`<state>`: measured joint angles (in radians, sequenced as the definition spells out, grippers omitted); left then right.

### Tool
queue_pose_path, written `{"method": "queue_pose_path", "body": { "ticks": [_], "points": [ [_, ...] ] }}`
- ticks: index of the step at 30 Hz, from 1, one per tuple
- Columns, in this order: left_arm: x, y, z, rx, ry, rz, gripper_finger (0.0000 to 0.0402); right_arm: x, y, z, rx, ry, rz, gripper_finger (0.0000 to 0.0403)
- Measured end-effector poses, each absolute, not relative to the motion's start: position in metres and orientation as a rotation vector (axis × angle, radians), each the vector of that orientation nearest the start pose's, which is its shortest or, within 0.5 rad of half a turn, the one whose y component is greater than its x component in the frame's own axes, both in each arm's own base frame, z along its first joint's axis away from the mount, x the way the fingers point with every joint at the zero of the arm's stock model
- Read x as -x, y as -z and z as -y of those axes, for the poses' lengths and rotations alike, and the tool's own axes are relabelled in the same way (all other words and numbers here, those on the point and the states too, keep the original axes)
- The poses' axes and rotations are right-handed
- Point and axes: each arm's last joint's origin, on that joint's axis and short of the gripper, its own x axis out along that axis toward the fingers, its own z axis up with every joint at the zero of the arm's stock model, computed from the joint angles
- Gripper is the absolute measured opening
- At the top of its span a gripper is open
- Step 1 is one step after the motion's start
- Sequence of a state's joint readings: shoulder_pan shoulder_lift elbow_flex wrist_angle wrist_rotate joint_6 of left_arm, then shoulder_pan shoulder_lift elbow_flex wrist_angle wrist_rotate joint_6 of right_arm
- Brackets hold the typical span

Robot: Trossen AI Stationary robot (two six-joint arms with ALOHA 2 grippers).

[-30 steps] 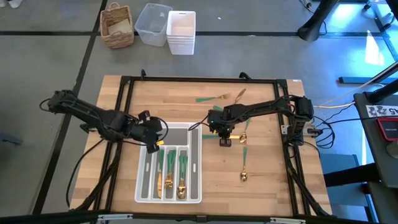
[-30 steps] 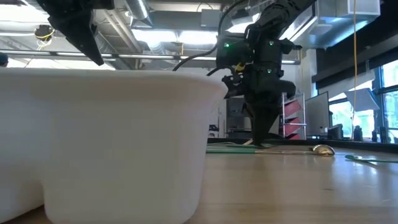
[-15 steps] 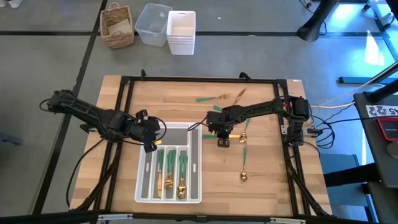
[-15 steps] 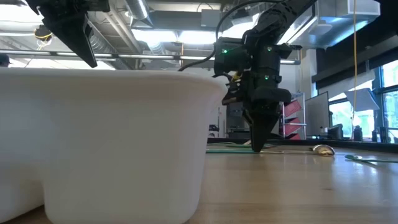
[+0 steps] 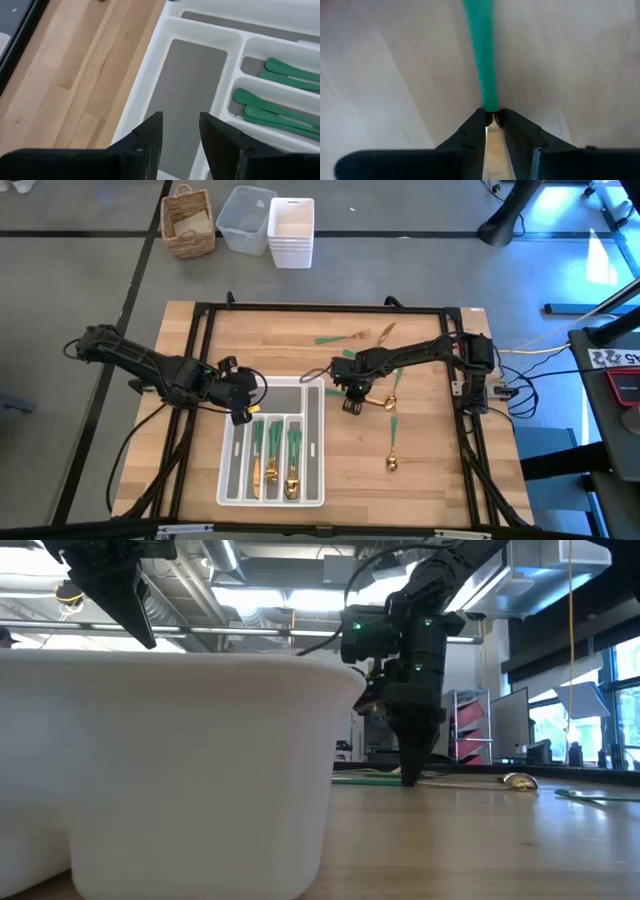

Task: Sort silverware
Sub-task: Put the knife in the silverware tray

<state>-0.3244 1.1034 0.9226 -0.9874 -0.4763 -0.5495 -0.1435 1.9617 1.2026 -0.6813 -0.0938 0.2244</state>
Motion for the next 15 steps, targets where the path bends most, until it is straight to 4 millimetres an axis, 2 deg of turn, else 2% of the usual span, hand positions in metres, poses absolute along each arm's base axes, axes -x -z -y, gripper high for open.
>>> {"method": "queue_pose_path", "body": {
  "ticks": [8, 15],
  "points": [
    [-0.184, -0.268, 0.048, 0.04, -0.417, -0.99, 0.0123, -0.348, -0.126, 0.06, -0.601, 0.337, -1.388, 0.0074],
    [-0.184, -0.268, 0.048, 0.036, -0.415, -0.991, 0.0123, -0.349, -0.126, 0.059, -0.756, 0.423, -1.368, 0.0074]
  ]
}}
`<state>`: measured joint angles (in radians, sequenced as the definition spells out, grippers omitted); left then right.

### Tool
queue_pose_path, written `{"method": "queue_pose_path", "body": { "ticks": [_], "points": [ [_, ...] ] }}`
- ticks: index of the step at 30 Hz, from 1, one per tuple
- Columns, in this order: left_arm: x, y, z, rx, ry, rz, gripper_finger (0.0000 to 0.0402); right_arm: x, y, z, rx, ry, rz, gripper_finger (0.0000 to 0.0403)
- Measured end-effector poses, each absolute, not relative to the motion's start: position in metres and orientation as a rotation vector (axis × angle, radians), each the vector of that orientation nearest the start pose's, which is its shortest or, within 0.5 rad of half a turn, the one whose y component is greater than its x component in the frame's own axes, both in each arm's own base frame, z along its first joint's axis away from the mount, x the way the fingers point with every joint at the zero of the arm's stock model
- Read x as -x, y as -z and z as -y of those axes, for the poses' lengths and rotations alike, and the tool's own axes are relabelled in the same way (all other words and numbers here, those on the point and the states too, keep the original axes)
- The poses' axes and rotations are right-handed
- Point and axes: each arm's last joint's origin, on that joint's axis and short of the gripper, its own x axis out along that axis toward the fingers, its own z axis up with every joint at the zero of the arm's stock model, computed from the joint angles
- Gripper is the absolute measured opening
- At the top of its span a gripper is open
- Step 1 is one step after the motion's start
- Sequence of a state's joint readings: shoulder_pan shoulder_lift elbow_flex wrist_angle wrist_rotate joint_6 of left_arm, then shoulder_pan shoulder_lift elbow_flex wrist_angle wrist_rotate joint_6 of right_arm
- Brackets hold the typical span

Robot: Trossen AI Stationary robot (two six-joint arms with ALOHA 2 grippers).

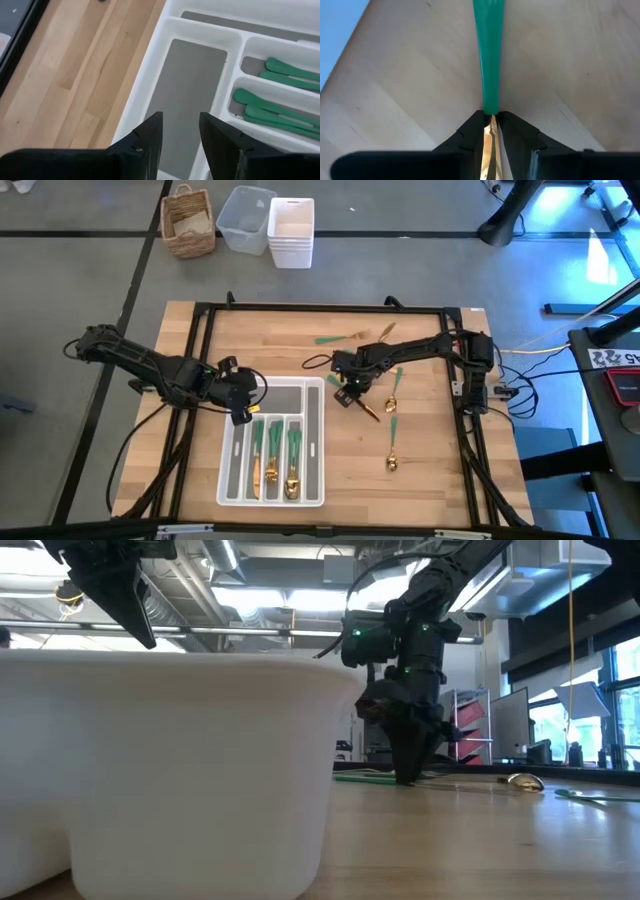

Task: Sort silverware
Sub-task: Put the knife in the silverware tray

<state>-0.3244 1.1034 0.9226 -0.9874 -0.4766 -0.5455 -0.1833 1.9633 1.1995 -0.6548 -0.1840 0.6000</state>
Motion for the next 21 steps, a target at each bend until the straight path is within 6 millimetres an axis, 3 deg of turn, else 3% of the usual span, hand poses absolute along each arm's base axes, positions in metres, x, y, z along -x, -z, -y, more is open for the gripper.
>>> {"method": "queue_pose_path", "body": {
  "ticks": [5, 15, 21],
  "points": [
    [-0.184, -0.268, 0.048, 0.016, -0.404, -0.995, 0.0123, -0.349, -0.126, 0.059, -0.791, 0.437, -1.365, 0.0066],
    [-0.184, -0.268, 0.047, 0.015, -0.405, -0.995, 0.0123, -0.349, -0.126, 0.059, -0.818, 0.412, -1.37, 0.0012],
    [-0.182, -0.272, 0.036, 0.087, -0.47, -0.968, 0.0123, -0.349, -0.126, 0.059, -0.82, 0.406, -1.369, 0.0008]
  ]
}}
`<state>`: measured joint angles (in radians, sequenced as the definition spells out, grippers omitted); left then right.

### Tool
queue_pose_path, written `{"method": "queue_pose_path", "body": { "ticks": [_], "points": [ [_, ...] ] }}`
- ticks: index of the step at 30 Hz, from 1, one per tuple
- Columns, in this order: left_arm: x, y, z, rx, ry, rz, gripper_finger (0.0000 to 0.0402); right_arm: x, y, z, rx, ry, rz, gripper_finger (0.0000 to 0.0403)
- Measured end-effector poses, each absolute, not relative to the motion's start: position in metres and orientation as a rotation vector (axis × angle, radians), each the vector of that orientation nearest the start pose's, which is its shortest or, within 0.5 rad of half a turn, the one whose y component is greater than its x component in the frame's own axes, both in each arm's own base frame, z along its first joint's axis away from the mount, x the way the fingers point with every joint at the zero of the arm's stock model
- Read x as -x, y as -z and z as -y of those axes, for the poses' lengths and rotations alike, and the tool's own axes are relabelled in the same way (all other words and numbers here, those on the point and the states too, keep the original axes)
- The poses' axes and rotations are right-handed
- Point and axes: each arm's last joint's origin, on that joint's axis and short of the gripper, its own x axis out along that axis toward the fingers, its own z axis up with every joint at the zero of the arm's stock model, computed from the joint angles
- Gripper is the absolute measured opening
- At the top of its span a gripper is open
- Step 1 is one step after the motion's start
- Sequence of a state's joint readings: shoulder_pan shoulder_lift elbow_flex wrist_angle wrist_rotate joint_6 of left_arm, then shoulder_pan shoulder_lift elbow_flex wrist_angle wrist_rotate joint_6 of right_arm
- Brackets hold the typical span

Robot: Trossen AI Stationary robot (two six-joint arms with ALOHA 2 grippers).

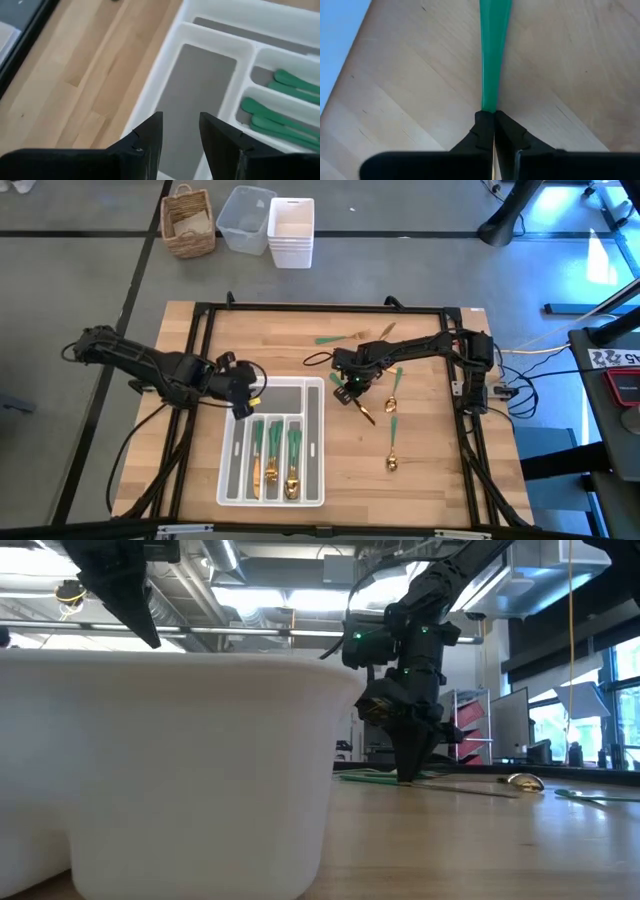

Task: Sort silverware
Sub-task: Put the knife in the silverware tray

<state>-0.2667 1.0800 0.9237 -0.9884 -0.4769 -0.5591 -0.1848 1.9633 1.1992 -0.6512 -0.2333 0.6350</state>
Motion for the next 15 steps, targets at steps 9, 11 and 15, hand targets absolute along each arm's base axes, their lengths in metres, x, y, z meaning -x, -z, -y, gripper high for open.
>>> {"method": "queue_pose_path", "body": {
  "ticks": [9, 11, 15],
  "points": [
    [-0.18, -0.278, 0.017, 0.076, -0.518, -0.956, 0.0123, -0.35, -0.126, 0.058, -0.826, 0.392, -1.369, 0.0036],
    [-0.18, -0.278, 0.014, 0.068, -0.522, -0.961, 0.0123, -0.35, -0.126, 0.058, -0.837, 0.392, -1.371, 0.0044],
    [-0.18, -0.278, 0.011, 0.05, -0.524, -0.966, 0.0123, -0.351, -0.127, 0.058, -0.871, 0.377, -1.372, 0.0058]
  ]
}}
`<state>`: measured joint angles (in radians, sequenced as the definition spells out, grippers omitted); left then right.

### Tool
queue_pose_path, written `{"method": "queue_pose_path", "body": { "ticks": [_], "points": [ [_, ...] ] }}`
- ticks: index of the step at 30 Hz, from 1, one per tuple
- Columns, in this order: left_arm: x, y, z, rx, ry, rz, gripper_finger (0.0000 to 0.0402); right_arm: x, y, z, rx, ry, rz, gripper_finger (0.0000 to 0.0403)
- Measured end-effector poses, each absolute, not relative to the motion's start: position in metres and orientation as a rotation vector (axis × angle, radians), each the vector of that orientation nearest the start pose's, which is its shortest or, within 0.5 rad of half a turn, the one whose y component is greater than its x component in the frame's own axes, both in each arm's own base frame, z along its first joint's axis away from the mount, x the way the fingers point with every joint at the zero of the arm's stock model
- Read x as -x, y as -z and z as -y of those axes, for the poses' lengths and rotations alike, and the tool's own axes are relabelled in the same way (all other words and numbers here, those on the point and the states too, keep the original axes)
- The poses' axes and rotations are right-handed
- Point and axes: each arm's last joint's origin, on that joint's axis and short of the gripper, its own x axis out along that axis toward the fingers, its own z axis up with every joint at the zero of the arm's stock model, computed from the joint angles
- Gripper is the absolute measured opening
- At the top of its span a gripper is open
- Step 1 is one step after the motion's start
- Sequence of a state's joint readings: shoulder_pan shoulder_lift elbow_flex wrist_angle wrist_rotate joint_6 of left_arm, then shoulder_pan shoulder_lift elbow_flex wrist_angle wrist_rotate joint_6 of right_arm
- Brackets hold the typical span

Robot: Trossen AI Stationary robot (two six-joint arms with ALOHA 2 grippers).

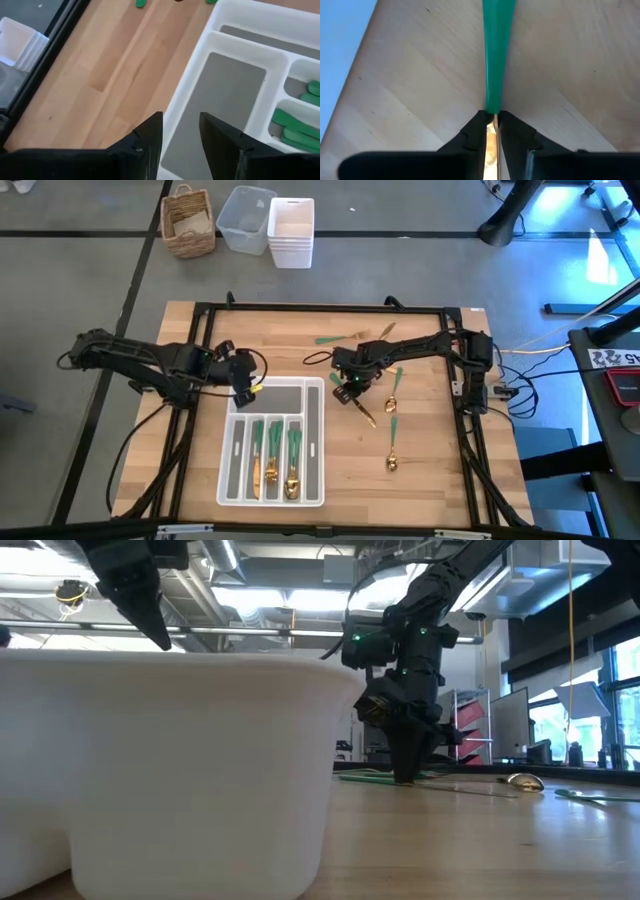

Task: Sort silverware
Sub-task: Put the knife in the silverware tray

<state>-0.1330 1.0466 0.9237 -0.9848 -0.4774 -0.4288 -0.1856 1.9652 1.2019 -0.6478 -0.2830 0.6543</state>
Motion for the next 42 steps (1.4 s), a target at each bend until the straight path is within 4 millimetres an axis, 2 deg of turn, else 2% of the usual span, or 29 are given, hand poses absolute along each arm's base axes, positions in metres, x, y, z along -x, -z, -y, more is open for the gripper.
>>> {"method": "queue_pose_path", "body": {
  "ticks": [7, 12, 21, 31, 39, 42],
  "points": [
    [-0.18, -0.278, 0.009, 0.041, -0.525, -0.97, 0.0123, -0.358, -0.136, 0.059, -0.87, 0.369, -1.363, 0.0073],
    [-0.18, -0.278, 0.009, 0.037, -0.522, -0.972, 0.0123, -0.36, -0.141, 0.059, -0.811, 0.429, -1.363, 0.0074],
    [-0.18, -0.278, 0.009, 0.021, -0.513, -0.976, 0.0123, -0.362, -0.142, 0.044, -0.774, 0.438, -1.366, 0.0074],
    [-0.18, -0.278, 0.009, 0.016, -0.51, -0.978, 0.0123, -0.365, -0.142, 0.023, -0.571, 0.555, -1.321, 0.0074],
    [-0.18, -0.278, 0.009, 0.016, -0.51, -0.978, 0.0123, -0.367, -0.135, 0.018, -0.573, 0.535, -1.346, 0.0073],
    [-0.18, -0.278, 0.009, 0.016, -0.51, -0.978, 0.0123, -0.368, -0.129, 0.017, -0.581, 0.529, -1.366, 0.0058]
  ]
}}
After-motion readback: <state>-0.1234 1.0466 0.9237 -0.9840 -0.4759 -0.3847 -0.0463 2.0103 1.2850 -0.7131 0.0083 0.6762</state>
